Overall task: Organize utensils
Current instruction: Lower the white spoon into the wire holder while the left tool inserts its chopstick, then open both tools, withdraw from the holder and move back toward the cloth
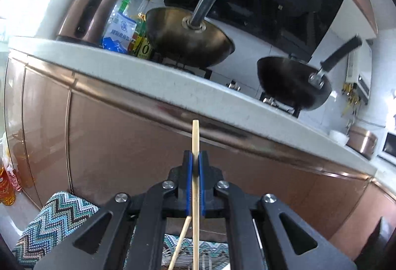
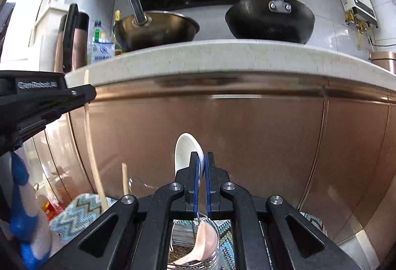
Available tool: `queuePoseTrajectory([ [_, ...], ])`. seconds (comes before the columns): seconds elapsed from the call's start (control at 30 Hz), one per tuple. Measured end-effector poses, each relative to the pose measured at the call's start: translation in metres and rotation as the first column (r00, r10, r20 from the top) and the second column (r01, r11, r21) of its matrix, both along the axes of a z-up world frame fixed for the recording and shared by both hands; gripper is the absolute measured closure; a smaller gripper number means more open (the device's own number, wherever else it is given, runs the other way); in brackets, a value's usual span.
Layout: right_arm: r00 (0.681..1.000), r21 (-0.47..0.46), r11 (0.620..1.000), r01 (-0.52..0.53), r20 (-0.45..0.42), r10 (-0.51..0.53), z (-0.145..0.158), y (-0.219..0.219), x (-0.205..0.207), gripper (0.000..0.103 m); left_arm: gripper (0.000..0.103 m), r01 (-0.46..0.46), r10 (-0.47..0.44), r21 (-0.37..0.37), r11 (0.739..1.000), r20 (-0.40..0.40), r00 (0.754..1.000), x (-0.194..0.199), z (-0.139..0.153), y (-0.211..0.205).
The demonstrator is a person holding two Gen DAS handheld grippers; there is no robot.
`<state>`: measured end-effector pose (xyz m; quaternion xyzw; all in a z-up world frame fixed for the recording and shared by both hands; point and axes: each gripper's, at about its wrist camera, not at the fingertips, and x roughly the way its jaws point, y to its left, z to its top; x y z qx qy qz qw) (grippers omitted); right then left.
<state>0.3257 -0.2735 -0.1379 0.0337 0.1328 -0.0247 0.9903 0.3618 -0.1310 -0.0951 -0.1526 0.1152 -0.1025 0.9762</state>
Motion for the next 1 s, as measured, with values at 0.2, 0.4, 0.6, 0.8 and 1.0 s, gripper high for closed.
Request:
queuePoseTrajectory([
  [0.2,1.0,0.018,1.0,0.008,-0.002,-0.008,-0.012,-0.003,-0.006,0.091,0.094,0.005,-0.004,0.024,1.0,-0.03,1.0,0.0,-0.02,0.002],
  [0.4,0.999,0.023,0.999,0.023,0.04,-0.024,0.008,-0.002,-0.032,0.086,0.081,0.006,-0.006,0.047,0.999,0.001,1.0,-0.024,0.002,0.012],
  [0.6,0.994,0.044,0.998,0.039,0.098,-0.044,0.047,-0.004,-0.076,0.084,0.071,-0.032,0.031,0.045,0.998,0.042,0.999,-0.069,0.047,0.039],
  [0.8,0.986,0.069,0.997,0.045,0.156,-0.055,0.087,-0.002,-0.141,0.08,0.066,-0.075,0.069,0.085,0.994,0.075,0.995,-0.136,0.093,0.072],
  [1.0,0.972,0.075,0.996,0.045,0.226,-0.061,0.125,0.003,-0.208,0.074,0.061,-0.107,0.095,0.105,0.989,0.112,0.989,-0.201,0.121,0.104],
])
